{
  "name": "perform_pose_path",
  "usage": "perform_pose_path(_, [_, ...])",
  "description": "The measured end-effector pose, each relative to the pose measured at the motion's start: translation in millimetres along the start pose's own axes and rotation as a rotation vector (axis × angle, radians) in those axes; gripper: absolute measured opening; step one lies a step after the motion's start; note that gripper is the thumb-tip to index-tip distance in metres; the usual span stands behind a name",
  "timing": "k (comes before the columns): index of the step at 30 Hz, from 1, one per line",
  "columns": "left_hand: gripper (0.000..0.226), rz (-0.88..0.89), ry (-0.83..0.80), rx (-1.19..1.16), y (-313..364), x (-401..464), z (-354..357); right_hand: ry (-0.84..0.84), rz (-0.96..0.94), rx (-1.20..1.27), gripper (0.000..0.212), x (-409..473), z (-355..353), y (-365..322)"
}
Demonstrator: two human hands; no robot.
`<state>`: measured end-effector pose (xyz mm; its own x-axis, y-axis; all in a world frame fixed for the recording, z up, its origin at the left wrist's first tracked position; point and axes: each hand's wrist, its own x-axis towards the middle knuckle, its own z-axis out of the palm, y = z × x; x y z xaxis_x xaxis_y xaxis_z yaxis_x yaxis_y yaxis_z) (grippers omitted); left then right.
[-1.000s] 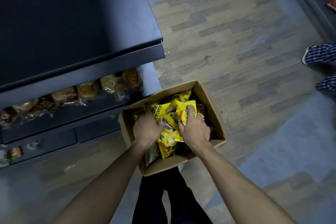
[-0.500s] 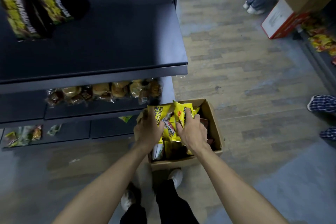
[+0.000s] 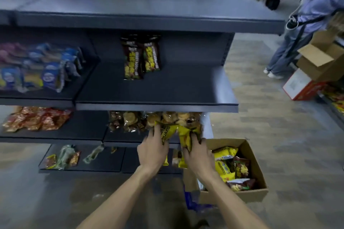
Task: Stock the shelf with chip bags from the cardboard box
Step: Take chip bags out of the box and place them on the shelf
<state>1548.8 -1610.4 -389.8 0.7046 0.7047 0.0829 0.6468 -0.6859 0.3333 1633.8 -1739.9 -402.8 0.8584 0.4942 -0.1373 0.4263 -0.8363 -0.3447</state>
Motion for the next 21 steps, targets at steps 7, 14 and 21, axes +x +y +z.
perform_pose_path(7, [0.061,-0.040,0.332,-0.021,-65.1,12.5,-123.5,0.243,-0.225,0.004,0.060,-20.3,-61.1,-132.3])
perform_pose_path(14, [0.055,0.037,0.621,-0.027,-74.8,58.5,-247.7,0.485,-0.403,0.061,0.058,-17.0,-154.2,-233.1])
perform_pose_path(21, [0.053,0.148,0.798,-0.049,-54.2,129.8,-332.6,0.639,-0.448,0.089,0.056,28.7,-235.6,-291.3])
